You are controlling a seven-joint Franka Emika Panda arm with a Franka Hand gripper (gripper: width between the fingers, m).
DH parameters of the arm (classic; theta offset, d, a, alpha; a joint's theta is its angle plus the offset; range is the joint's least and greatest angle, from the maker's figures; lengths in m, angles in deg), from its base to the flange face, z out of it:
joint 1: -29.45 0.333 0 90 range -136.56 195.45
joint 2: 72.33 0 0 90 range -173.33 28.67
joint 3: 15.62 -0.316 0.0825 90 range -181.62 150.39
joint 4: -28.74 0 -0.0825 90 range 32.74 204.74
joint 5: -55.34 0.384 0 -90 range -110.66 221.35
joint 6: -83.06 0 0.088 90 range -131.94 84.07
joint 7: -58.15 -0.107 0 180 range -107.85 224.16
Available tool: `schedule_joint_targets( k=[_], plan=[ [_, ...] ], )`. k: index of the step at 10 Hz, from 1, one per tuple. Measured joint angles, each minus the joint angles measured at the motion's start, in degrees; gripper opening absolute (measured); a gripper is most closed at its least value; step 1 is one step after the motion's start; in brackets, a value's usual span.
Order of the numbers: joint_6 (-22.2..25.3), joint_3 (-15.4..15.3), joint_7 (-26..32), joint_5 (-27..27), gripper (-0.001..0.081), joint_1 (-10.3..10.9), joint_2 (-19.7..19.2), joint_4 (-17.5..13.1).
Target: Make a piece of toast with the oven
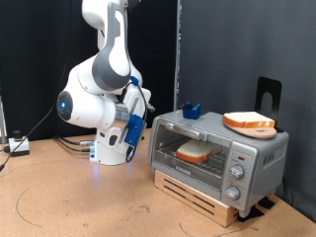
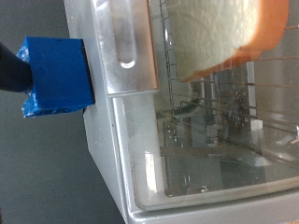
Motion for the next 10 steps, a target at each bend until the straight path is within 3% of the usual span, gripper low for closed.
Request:
schedule_joint_targets(
  k=[3, 8, 10],
  plan=[
    [0.2, 0.8, 3.1, -0.5, 0.0808, -0.4, -2.6, -3.3],
    [-0.7, 3.4, -3.0, -4.0, 0.0808, -1.0, -10.7, -13.6],
    [-2.1, 4.5, -5.8, -0.6, 0.0808, -1.3, -13.8, -16.1]
  ],
)
